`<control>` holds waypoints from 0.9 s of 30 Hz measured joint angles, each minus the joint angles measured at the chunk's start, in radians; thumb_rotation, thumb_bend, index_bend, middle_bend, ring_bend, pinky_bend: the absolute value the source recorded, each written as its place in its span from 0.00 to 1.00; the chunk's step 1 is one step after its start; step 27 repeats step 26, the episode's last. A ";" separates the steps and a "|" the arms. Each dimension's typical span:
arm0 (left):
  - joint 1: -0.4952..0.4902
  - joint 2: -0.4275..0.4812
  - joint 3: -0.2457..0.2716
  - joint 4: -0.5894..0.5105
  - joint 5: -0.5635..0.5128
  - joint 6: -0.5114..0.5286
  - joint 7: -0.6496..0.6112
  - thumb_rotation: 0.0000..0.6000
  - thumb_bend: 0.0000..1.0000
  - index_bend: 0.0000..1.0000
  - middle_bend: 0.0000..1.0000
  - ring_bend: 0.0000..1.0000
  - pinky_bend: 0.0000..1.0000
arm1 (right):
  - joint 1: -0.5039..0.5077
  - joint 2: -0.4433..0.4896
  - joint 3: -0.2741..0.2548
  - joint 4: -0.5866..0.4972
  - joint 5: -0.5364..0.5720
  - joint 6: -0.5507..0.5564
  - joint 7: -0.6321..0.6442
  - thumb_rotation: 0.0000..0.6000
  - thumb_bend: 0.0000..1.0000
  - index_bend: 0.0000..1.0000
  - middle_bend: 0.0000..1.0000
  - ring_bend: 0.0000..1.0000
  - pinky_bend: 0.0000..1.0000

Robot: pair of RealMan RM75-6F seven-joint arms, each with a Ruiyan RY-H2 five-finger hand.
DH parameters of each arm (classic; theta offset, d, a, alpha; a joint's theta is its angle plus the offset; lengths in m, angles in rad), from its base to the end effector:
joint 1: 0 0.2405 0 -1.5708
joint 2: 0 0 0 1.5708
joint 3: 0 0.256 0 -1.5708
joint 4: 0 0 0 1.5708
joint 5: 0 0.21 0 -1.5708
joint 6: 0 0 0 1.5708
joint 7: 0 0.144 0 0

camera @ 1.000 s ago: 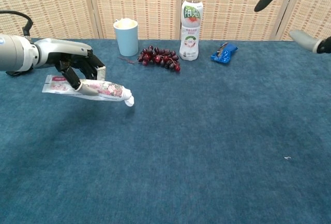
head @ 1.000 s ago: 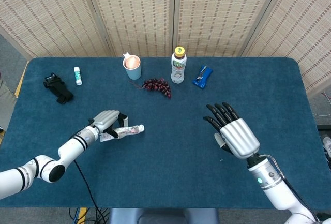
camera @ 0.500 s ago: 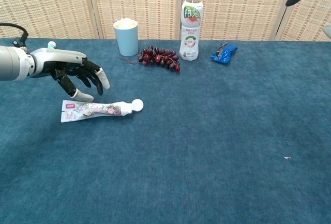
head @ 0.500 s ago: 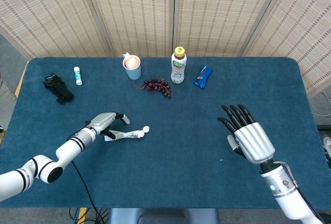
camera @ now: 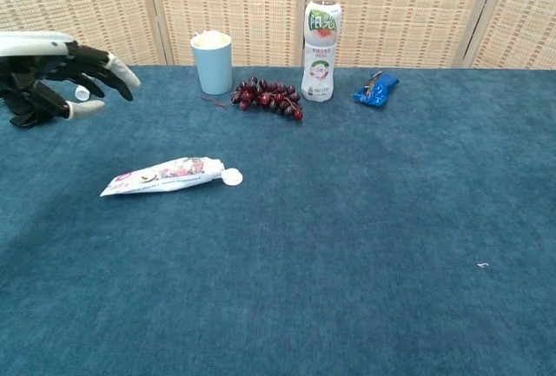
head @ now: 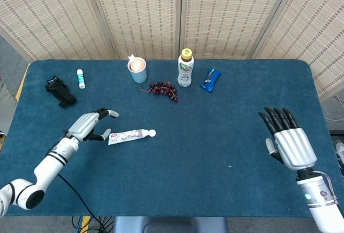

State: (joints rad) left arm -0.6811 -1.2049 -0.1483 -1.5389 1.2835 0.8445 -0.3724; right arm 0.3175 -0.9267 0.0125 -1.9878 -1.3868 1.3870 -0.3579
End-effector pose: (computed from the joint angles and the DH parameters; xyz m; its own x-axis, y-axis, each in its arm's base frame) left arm -0.2018 0.3529 0.0795 0.0910 0.4147 0.9054 0.9780 -0.2084 -0.0029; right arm -0.2237 -0.2230 0.1712 0.5571 -0.0488 0.8290 -0.8239 -0.1575 0.5444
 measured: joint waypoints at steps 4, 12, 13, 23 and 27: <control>0.101 0.025 0.032 -0.064 -0.008 0.176 0.137 1.00 0.41 0.24 0.25 0.13 0.13 | -0.030 0.007 -0.008 0.027 0.038 -0.002 0.026 1.00 0.46 0.09 0.06 0.00 0.00; 0.332 0.005 0.108 -0.109 0.008 0.539 0.396 1.00 0.40 0.26 0.25 0.13 0.13 | -0.101 -0.010 -0.024 0.092 0.055 0.021 0.105 1.00 0.46 0.09 0.06 0.00 0.00; 0.369 0.002 0.121 -0.113 0.012 0.579 0.426 1.00 0.40 0.26 0.25 0.13 0.13 | -0.109 -0.012 -0.027 0.098 0.052 0.024 0.117 1.00 0.46 0.09 0.06 0.00 0.00; 0.523 -0.007 0.177 -0.167 0.070 0.733 0.519 1.00 0.40 0.28 0.25 0.14 0.13 | -0.165 -0.041 -0.043 0.152 -0.027 0.071 0.155 1.00 0.46 0.09 0.06 0.00 0.00; 0.534 -0.012 0.174 -0.175 0.083 0.738 0.527 1.00 0.40 0.28 0.25 0.14 0.13 | -0.174 -0.053 -0.044 0.160 -0.069 0.090 0.149 1.00 0.46 0.09 0.06 0.00 0.00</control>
